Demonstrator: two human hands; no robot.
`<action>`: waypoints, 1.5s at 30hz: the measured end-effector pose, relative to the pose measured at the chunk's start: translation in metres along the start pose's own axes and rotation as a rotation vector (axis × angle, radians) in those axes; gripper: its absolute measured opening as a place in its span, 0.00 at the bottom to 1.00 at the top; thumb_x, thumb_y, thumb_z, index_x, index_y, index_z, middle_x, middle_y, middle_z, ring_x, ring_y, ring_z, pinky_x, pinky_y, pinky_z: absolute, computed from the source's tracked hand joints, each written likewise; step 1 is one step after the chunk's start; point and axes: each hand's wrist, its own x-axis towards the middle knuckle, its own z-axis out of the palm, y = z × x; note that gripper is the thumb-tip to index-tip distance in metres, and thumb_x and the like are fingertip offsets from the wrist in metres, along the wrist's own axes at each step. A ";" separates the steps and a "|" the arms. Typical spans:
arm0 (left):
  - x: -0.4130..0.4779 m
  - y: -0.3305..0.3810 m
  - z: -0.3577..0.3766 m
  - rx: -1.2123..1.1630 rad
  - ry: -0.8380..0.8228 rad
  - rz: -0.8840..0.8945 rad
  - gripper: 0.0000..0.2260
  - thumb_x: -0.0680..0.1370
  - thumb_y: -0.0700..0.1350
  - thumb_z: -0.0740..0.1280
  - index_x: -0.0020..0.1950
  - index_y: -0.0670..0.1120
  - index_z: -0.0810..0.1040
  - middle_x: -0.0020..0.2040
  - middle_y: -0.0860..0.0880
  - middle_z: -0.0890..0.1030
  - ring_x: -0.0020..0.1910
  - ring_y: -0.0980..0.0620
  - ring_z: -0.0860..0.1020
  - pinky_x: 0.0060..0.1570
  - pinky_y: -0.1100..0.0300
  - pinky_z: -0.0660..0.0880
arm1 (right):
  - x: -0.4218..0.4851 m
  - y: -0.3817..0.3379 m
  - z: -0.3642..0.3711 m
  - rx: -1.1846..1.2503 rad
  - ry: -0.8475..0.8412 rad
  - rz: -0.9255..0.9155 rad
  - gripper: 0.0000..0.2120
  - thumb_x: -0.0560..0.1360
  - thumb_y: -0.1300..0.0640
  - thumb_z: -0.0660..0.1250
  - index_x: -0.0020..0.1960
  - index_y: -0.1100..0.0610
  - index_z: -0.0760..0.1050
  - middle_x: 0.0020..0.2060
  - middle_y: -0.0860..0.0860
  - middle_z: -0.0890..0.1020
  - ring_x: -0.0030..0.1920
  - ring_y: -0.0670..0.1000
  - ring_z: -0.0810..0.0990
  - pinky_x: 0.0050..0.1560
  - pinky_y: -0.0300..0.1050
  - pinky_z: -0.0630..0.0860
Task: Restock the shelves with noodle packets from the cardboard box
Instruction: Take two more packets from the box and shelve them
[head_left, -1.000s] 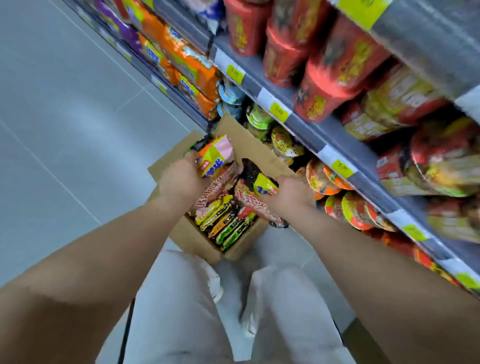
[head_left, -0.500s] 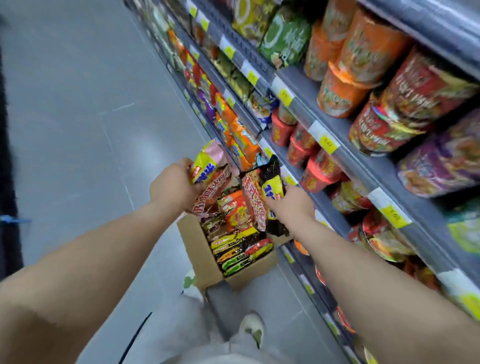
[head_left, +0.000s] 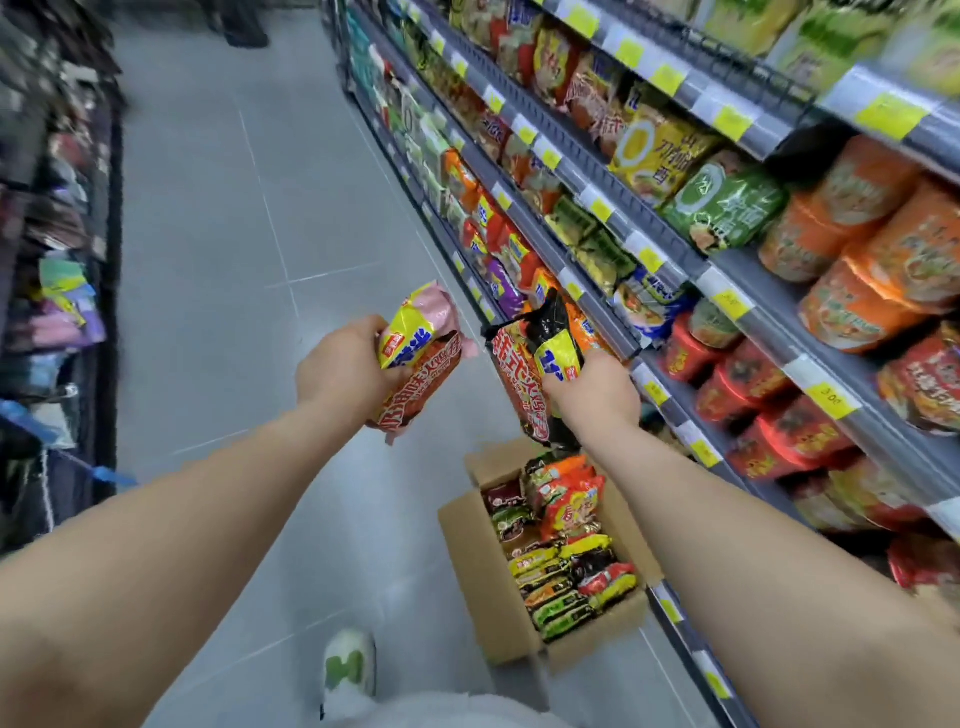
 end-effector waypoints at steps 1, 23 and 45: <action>0.013 -0.014 -0.013 -0.006 0.005 0.006 0.18 0.69 0.54 0.74 0.54 0.54 0.73 0.49 0.50 0.80 0.48 0.44 0.78 0.44 0.53 0.75 | 0.002 -0.022 0.005 0.007 0.023 0.007 0.15 0.73 0.47 0.66 0.47 0.58 0.68 0.35 0.51 0.72 0.38 0.56 0.74 0.28 0.43 0.62; 0.360 -0.078 -0.099 -0.032 0.013 0.123 0.16 0.71 0.53 0.72 0.56 0.57 0.72 0.52 0.53 0.80 0.52 0.45 0.77 0.47 0.51 0.75 | 0.239 -0.262 0.074 0.125 0.215 -0.024 0.16 0.73 0.53 0.66 0.57 0.59 0.71 0.46 0.54 0.78 0.49 0.59 0.77 0.42 0.51 0.75; 0.736 0.034 -0.036 -0.053 -0.123 1.034 0.18 0.69 0.41 0.73 0.57 0.48 0.76 0.51 0.45 0.78 0.50 0.40 0.75 0.46 0.49 0.73 | 0.433 -0.346 0.105 -0.346 0.705 0.343 0.21 0.54 0.68 0.73 0.46 0.64 0.74 0.42 0.60 0.76 0.44 0.63 0.75 0.47 0.52 0.69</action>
